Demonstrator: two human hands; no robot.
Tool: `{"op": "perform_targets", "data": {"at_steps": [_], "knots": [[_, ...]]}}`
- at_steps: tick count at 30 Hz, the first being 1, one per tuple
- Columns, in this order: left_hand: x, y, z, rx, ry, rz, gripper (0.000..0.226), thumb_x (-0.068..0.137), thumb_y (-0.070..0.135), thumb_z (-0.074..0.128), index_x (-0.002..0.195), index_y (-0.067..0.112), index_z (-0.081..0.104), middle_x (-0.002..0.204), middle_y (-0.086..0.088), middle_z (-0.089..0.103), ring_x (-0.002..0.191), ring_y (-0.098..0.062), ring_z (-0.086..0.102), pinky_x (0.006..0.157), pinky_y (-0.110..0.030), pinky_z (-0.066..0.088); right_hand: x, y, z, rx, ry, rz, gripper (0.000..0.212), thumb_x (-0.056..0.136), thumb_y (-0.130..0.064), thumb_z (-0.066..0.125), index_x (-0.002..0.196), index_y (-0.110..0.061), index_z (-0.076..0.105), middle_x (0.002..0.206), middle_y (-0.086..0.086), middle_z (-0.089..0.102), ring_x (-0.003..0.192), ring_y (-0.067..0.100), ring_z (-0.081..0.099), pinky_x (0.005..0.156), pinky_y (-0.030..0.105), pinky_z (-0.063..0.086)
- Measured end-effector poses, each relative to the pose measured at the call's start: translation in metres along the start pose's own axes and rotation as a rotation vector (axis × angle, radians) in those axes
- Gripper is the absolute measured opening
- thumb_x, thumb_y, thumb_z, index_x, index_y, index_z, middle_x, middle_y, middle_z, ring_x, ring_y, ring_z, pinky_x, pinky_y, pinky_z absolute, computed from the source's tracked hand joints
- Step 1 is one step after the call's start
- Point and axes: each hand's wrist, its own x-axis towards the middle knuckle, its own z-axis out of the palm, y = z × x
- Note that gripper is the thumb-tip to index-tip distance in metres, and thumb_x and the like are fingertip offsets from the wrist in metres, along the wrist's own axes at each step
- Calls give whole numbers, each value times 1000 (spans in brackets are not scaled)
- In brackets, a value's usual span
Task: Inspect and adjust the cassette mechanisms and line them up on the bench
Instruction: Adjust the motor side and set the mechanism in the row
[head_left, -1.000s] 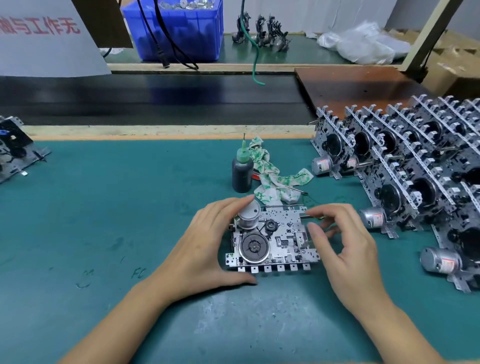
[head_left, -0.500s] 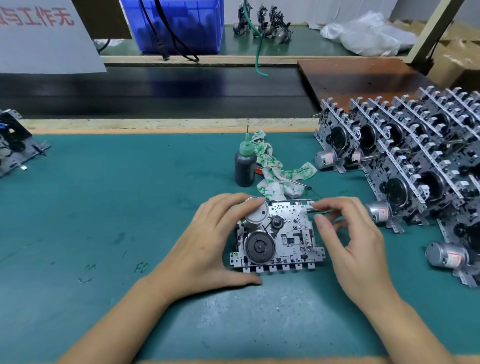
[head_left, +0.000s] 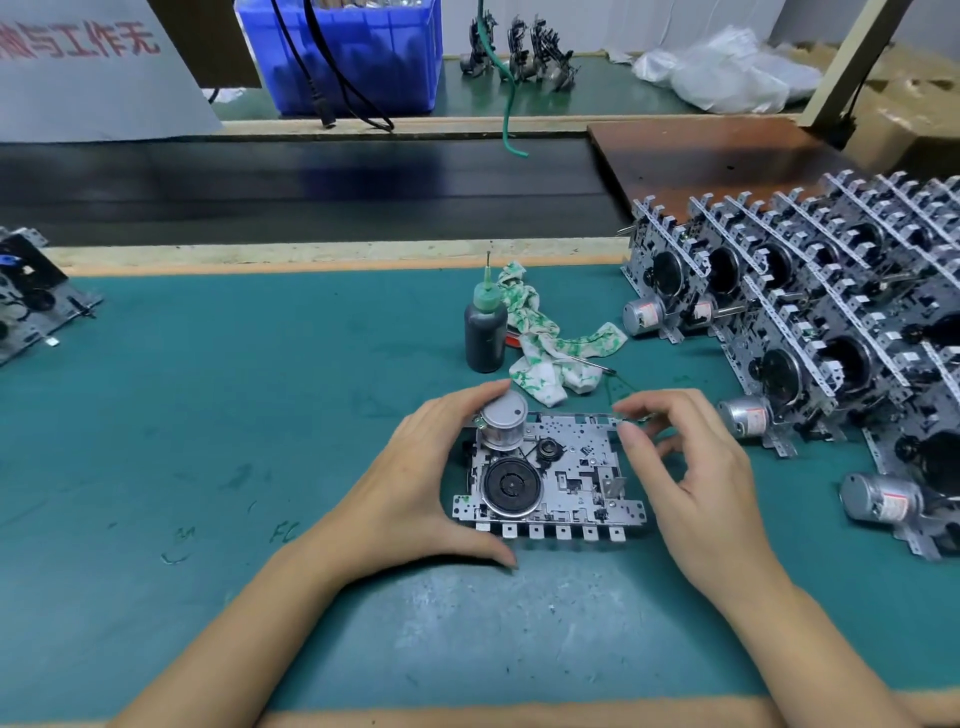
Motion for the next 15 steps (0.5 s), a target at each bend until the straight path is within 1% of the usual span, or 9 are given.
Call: {"op": "perform_targets", "data": {"at_steps": [2, 4, 6, 7, 9, 10, 11, 13, 15], "knots": [[0, 0, 0, -3, -2, -2, 107, 49, 62, 82, 136, 61, 17, 136, 41, 29, 129, 4, 36, 107, -17, 29, 1, -3, -2, 1, -16, 3, 17, 87, -48, 44, 99, -40, 52, 102, -23, 52, 96, 2, 52, 77, 16, 42], [0, 0, 0, -15, -8, -8, 108, 49, 61, 82, 136, 60, 18, 136, 40, 29, 129, 4, 36, 107, -19, 30, 3, -6, -8, -7, -114, 0, 28, 83, -55, 46, 110, -46, 47, 113, -29, 48, 109, -4, 46, 87, 9, 35], [0, 0, 0, -18, -23, 5, 112, 48, 62, 83, 138, 59, 15, 137, 41, 27, 131, 3, 34, 109, -21, 29, 7, -10, -16, -68, -333, 8, 60, 73, -70, 48, 128, -51, 34, 129, -40, 31, 124, -12, 30, 99, 6, 23], [0, 0, 1, -16, -32, 17, 115, 48, 62, 83, 139, 58, 14, 139, 39, 25, 133, 2, 33, 110, -23, 29, 10, -11, -18, -158, -465, 6, 81, 64, -79, 49, 137, -53, 22, 134, -45, 19, 128, -15, 20, 103, 7, 17], [0, -1, 1, -16, -38, 36, 117, 49, 61, 83, 142, 55, 12, 141, 35, 25, 134, -1, 32, 110, -29, 31, 17, -16, -21, -407, -692, -58, 115, 52, -89, 50, 146, -46, 0, 141, -38, 9, 129, -16, 4, 107, 10, 2], [0, -2, 1, -13, -37, 39, 116, 50, 61, 83, 142, 54, 11, 141, 35, 25, 134, -1, 32, 110, -30, 32, 20, -18, -20, -518, -755, -113, 124, 50, -89, 52, 148, -39, -6, 145, -31, 10, 131, -12, 3, 108, 10, -3], [0, -2, 1, -6, -35, 36, 115, 52, 62, 82, 142, 55, 10, 140, 38, 25, 133, 2, 32, 109, -28, 32, 23, -20, -17, -612, -786, -163, 128, 51, -86, 56, 149, -34, -7, 150, -23, 11, 135, -5, 5, 110, 13, -3], [0, -1, 1, 10, -30, 26, 112, 53, 62, 80, 140, 59, 9, 136, 44, 24, 130, 7, 32, 107, -19, 30, 29, -24, -13, -746, -786, -220, 130, 52, -80, 64, 150, -25, -2, 152, -12, 20, 138, 9, 17, 113, 22, 8], [0, 1, 1, 13, -21, 27, 110, 54, 61, 79, 139, 61, 9, 134, 47, 24, 128, 10, 33, 105, -12, 28, 34, -27, -10, -812, -773, -246, 130, 51, -77, 67, 150, -21, 5, 142, -5, 32, 131, 16, 29, 110, 28, 20]]}}
